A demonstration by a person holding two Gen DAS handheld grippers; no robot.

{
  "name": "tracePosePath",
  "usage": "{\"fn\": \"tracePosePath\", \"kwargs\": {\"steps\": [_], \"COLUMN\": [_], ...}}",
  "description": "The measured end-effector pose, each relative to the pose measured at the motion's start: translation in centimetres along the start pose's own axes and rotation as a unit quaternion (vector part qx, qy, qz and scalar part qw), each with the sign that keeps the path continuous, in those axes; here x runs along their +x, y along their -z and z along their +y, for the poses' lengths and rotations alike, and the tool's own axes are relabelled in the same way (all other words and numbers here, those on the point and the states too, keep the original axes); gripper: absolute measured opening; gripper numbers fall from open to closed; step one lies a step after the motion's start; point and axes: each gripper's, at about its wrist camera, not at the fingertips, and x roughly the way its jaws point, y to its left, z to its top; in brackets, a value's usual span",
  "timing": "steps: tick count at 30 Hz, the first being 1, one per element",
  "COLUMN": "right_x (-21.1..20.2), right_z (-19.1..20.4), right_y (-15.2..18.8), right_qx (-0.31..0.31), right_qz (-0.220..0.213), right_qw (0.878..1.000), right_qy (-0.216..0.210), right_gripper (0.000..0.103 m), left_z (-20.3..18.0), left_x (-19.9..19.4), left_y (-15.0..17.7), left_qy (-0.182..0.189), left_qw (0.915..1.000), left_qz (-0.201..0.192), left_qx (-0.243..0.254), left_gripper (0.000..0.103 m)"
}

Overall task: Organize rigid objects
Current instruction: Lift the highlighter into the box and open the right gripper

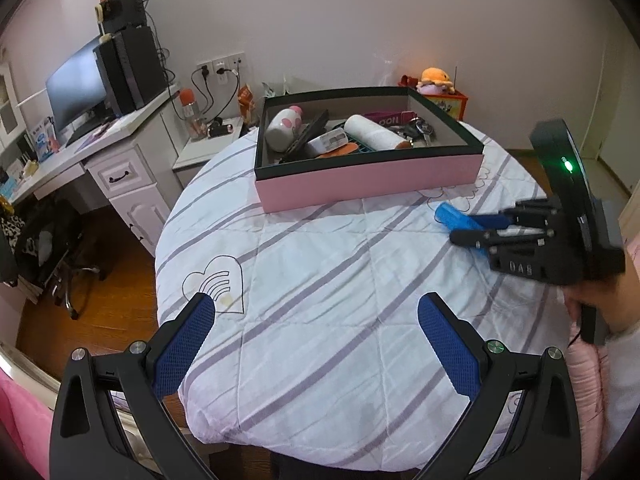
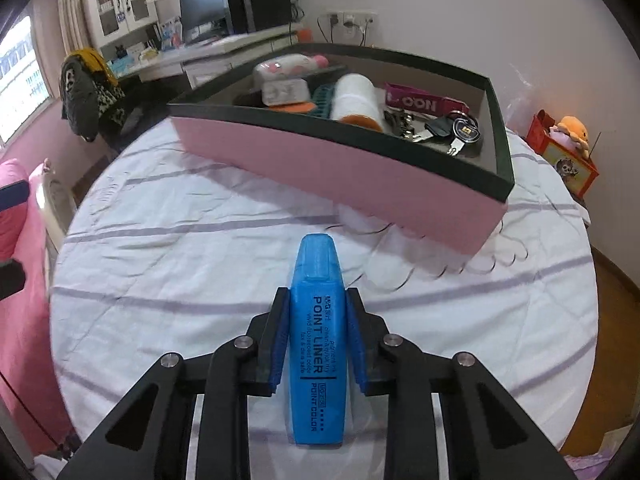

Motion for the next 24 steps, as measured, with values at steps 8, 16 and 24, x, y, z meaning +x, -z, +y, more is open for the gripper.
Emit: {"fn": "tracePosePath", "kwargs": {"steps": [8, 16, 24], "right_x": [-3.1, -6.5, -6.8], "right_z": [2.2, 1.5, -0.1], "right_y": [0.4, -3.0, -8.1], "right_qx": [0.014, 0.024, 0.019], "right_qz": [-0.064, -0.128, -0.154], "right_qw": [0.998, 0.991, 0.988], "right_qy": [-0.015, -0.019, -0.004], "right_gripper": [0.027, 0.027, 0.027], "left_z": [0.1, -0.1, -1.3], "left_x": [-0.9, -2.0, -1.1], "left_y": [-0.2, -3.2, -9.0], "left_qy": [-0.001, -0.025, -0.021], "left_qw": [0.9999, 0.998, 0.9955], "left_qz": [-0.013, -0.054, -0.092], "left_qx": [-0.01, -0.02, -0.002], "left_gripper": [0.103, 0.103, 0.103]}}
